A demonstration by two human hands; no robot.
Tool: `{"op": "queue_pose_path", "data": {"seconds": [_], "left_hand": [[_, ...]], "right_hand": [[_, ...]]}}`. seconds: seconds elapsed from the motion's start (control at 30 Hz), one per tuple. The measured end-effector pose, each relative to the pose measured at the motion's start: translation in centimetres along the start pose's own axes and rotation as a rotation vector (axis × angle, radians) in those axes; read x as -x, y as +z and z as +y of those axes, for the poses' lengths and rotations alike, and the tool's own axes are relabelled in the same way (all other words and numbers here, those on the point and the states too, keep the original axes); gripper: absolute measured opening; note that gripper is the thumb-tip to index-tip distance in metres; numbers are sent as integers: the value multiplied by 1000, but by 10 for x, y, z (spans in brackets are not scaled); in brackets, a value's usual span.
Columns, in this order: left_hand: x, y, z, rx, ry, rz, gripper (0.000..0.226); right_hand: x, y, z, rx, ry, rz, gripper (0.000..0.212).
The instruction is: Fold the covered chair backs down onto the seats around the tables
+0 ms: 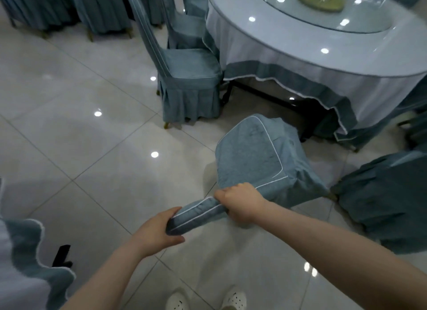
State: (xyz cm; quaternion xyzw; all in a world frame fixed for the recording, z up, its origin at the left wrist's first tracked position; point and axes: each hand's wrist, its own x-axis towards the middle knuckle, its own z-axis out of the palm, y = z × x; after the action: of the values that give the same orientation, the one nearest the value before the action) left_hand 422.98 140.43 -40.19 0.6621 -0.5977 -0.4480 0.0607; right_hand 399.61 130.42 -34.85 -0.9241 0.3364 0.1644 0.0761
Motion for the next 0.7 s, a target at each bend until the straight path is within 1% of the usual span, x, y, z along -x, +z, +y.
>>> {"op": "queue_pose_path", "data": {"seconds": [0.07, 0.17, 0.3, 0.4, 0.5, 0.6, 0.67, 0.7], "left_hand": [[-5, -10, 12, -26, 39, 107, 64], [-15, -25, 33, -60, 53, 210, 49], [-27, -42, 73, -275, 60, 295, 29], [-35, -46, 108, -417, 109, 315, 27], [-42, -41, 150, -505, 175, 333, 23], [-45, -30, 188, -530, 247, 339, 20], [-48, -16, 216, -546, 297, 332, 20], [-49, -11, 225, -535, 309, 337, 20]], "right_hand": [[8, -16, 9, -41, 54, 41, 23], [20, -32, 21, -95, 141, 110, 25], [44, -42, 40, -198, 233, 214, 25], [65, -46, 62, -254, 301, 273, 30], [94, -46, 89, -333, 383, 316, 28], [121, -42, 109, -416, 465, 354, 24], [144, -37, 125, -442, 519, 371, 28], [151, -37, 129, -441, 526, 384, 33]]}}
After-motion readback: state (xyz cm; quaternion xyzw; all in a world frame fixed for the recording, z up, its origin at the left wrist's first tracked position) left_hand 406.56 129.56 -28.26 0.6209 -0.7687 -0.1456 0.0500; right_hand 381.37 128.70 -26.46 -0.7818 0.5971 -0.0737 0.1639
